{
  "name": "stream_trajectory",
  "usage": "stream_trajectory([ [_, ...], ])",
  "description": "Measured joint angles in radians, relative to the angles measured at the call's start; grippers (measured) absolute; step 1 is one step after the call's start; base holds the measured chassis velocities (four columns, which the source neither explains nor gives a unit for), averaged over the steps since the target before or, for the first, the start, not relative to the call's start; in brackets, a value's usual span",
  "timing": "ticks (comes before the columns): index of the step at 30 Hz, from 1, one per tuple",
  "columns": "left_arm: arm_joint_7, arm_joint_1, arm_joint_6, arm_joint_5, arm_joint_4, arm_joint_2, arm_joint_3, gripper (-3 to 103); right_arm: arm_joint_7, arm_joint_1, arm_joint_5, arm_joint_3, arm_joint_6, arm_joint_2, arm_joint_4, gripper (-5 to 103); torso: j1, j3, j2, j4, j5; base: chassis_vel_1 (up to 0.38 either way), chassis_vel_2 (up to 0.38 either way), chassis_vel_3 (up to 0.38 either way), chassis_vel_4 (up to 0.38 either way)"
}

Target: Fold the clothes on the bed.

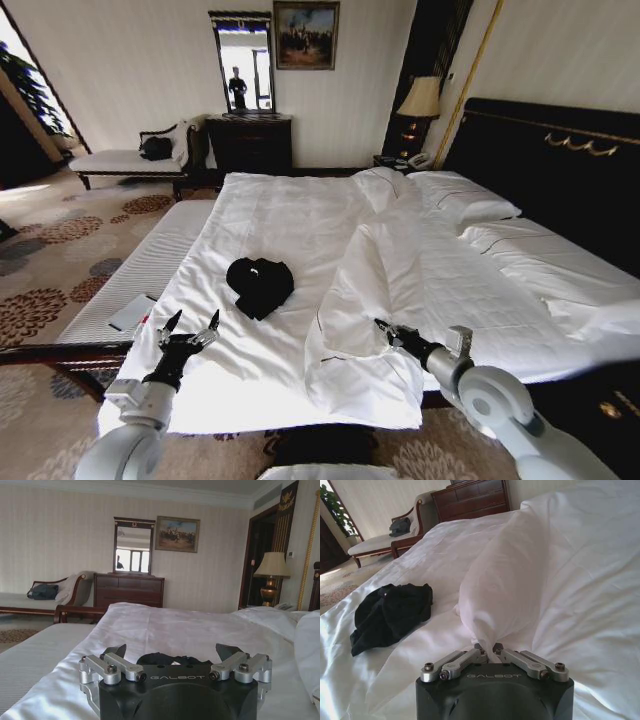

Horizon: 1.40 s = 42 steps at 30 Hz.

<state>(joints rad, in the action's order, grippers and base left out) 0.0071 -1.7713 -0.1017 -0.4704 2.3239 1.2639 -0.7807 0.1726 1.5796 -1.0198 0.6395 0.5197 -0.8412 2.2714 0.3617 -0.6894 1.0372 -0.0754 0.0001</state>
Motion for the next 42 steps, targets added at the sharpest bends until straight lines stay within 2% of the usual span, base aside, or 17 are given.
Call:
stream_trajectory([
  [2, 0.0, 0.0, 0.001, -0.004, -0.002, -0.001, -0.002, 100, 0.001, 0.023, 0.002, 0.028, 0.003, -0.012, 0.009, 1, 0.0, 0.0, 0.0, -0.0002, 0.0, 0.0, 0.0, 0.0, 0.0],
  [6, 0.0, -0.001, 0.01, -0.021, -0.017, -0.001, -0.015, 100, 0.003, 0.101, 0.001, 0.163, 0.011, -0.08, 0.058, 1, 0.0, 0.0, 0.0, -0.0004, -0.0002, 0.0, 0.0, 0.0, 0.0],
  [7, 0.0, -0.001, 0.01, -0.021, -0.017, -0.001, -0.015, 100, 0.003, 0.101, 0.001, 0.163, 0.011, -0.08, 0.058, 1, 0.0, 0.0, 0.0, -0.0004, -0.0002, 0.0, 0.0, 0.0, 0.0],
  [12, 0.0, 0.014, 0.009, -0.03, -0.022, -0.001, -0.016, 100, -0.002, 0.155, 0.042, 0.253, 0.012, -0.118, 0.082, 1, 0.0, 0.0, 0.0, -0.0001, -0.0002, 0.0, 0.0, 0.0, 0.0],
  [14, 0.0, 0.015, 0.003, -0.038, -0.017, 0.001, -0.021, 100, -0.015, 0.17, 0.061, 0.304, 0.013, -0.154, 0.084, 1, 0.0, 0.0, 0.0, -0.0003, -0.0001, 0.0, 0.0, 0.0, 0.0],
  [18, 0.0, 0.0, 0.004, -0.044, -0.011, 0.003, -0.035, 100, -0.04, 0.19, 0.081, 0.391, 0.005, -0.211, 0.057, 1, 0.0, 0.0, 0.0, 0.0, 0.0001, 0.0, 0.0, 0.0, 0.0],
  [21, 0.0, -0.005, 0.005, -0.045, -0.009, 0.002, -0.039, 100, -0.07, 0.201, 0.097, 0.507, -0.017, -0.263, 0.017, 1, 0.0, 0.0, 0.0, -0.0003, 0.0, 0.0, 0.0, 0.0, 0.0],
  [23, 0.0, -0.004, 0.004, -0.045, -0.008, 0.002, -0.038, 100, -0.073, 0.199, 0.1, 0.534, -0.019, -0.277, 0.009, 1, 0.0, 0.0, 0.0, -0.0003, 0.0, 0.0, 0.0, 0.0, 0.0],
  [26, 0.0, 0.005, -0.002, -0.041, -0.007, 0.003, -0.028, 100, -0.09, 0.181, 0.135, 0.631, -0.029, -0.35, -0.017, 1, 0.0, 0.0, 0.0, -0.0003, -0.0001, 0.0, 0.0, 0.0, 0.0],
  [31, 0.0, 0.008, -0.005, -0.037, -0.008, 0.001, -0.021, 100, -0.099, 0.175, 0.144, 0.702, -0.042, -0.415, -0.052, 1, 0.0, 0.0, 0.0, -0.0007, -0.0001, 0.0, 0.0, 0.0, 0.0],
  [36, 0.0, 0.013, -0.007, -0.034, -0.014, -0.003, -0.018, 100, -0.117, 0.153, 0.201, 0.759, -0.076, -0.431, -0.136, 1, 0.0, 0.0, 0.0, -0.0001, 0.0, 0.0, 0.0, 0.0, 0.0],
  [42, 0.0, 0.014, -0.008, -0.034, -0.019, -0.005, -0.019, 100, -0.127, 0.141, 0.212, 0.84, -0.101, -0.45, -0.24, 1, 0.0, 0.0, 0.0, -0.0004, 0.0001, 0.0, 0.0, 0.0, 0.0],
])
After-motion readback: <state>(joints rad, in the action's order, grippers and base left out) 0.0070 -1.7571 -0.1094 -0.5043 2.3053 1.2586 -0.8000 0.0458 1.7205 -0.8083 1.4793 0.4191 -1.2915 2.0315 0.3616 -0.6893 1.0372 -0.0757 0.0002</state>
